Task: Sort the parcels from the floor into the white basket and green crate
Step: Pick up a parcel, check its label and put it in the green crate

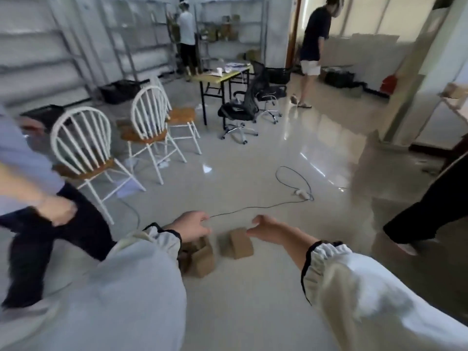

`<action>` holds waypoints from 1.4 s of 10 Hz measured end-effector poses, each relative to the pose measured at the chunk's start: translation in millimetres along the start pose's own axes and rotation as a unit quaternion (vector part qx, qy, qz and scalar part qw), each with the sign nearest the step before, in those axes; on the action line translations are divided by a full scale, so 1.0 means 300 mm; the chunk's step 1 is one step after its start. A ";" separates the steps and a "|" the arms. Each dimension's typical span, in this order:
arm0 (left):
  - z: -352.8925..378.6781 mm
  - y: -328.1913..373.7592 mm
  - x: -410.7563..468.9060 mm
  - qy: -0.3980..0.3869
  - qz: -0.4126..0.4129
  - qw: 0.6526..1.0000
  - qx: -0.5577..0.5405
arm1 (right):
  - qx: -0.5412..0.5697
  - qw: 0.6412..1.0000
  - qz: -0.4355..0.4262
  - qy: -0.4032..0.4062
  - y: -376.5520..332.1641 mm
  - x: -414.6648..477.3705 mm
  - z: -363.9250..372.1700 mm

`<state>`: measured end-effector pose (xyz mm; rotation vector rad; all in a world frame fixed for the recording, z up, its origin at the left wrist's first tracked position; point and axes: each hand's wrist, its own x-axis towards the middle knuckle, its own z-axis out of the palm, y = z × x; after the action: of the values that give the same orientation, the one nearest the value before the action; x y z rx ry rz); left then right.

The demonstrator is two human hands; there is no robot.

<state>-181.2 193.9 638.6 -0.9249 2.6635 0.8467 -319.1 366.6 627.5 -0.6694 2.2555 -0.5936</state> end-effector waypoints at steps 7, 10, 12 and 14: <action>0.241 -0.786 0.627 -0.006 -0.261 0.948 -0.180 | -0.135 0.974 -0.026 -0.180 -0.096 1.205 0.553; 0.919 -1.264 1.392 -0.026 -0.194 0.968 -0.158 | -0.160 0.969 -0.015 -0.186 0.320 1.955 1.069; 1.310 -1.510 1.738 -0.016 -0.197 0.961 -0.195 | -0.157 0.975 -0.025 -0.157 0.478 2.317 1.352; 1.470 -1.614 1.851 -0.014 -0.213 0.955 -0.206 | -0.047 0.990 0.000 -0.133 0.572 2.441 1.530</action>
<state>-317.7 -143.0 -139.3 -1.4948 2.1612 1.3056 -489.8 -49.9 -130.0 -0.7473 2.0424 -0.3745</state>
